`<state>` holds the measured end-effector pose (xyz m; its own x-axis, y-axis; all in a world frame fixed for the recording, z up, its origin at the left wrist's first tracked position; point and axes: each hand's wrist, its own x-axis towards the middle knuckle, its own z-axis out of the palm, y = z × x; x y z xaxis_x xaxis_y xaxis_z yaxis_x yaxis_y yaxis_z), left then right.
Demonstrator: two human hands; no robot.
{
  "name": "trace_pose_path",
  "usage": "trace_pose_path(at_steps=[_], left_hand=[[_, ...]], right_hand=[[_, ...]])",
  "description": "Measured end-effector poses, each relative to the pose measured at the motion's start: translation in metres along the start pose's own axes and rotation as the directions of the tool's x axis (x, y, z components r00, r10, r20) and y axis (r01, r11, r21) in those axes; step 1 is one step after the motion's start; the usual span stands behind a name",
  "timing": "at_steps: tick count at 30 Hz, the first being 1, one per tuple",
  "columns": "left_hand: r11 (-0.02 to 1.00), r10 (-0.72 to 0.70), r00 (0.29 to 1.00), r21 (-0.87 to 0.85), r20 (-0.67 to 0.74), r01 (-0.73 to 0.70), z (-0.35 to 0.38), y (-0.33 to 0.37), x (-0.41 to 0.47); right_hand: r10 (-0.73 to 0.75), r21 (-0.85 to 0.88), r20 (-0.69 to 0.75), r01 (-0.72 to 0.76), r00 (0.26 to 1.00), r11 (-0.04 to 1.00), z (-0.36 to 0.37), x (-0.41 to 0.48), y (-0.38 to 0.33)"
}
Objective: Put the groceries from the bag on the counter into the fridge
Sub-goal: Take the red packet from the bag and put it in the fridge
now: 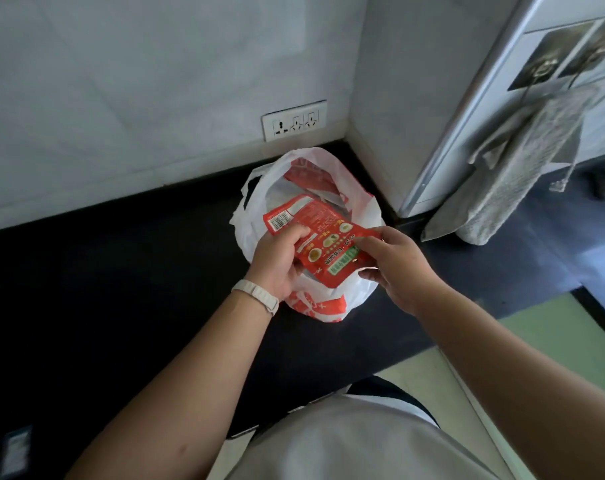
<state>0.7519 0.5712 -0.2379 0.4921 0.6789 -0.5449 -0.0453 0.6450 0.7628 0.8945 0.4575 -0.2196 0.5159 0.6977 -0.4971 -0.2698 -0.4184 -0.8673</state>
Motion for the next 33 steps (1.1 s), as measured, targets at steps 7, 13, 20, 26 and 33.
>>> trace_pose_path(at_steps=[7,13,20,26,33], left_hand=[[0.999,0.038,0.984,0.013,0.176,-0.041,0.003,0.007,-0.033],[0.992,0.123,0.979,-0.04,0.163,-0.118,0.018,0.007,-0.071],[0.978,0.206,0.978,-0.048,0.025,-0.205,0.048,-0.004,-0.112],[0.961,0.261,0.957,-0.06,-0.129,-0.27,0.087,-0.025,-0.143],[0.944,0.277,0.878,-0.063,-0.391,-0.325,0.092,-0.056,-0.196]], right_hand=[[-0.125,-0.143,0.078,0.135,0.989,0.98,-0.001,-0.025,-0.021],[-0.309,-0.297,0.191,0.355,0.932,0.886,-0.004,-0.046,-0.033],[-0.298,-0.248,0.339,0.39,0.892,0.886,-0.029,-0.06,-0.043],[-0.344,-0.191,0.458,0.468,0.82,0.863,-0.061,-0.075,-0.041],[-0.218,-0.155,0.628,0.394,0.747,0.906,-0.054,-0.092,-0.021]])
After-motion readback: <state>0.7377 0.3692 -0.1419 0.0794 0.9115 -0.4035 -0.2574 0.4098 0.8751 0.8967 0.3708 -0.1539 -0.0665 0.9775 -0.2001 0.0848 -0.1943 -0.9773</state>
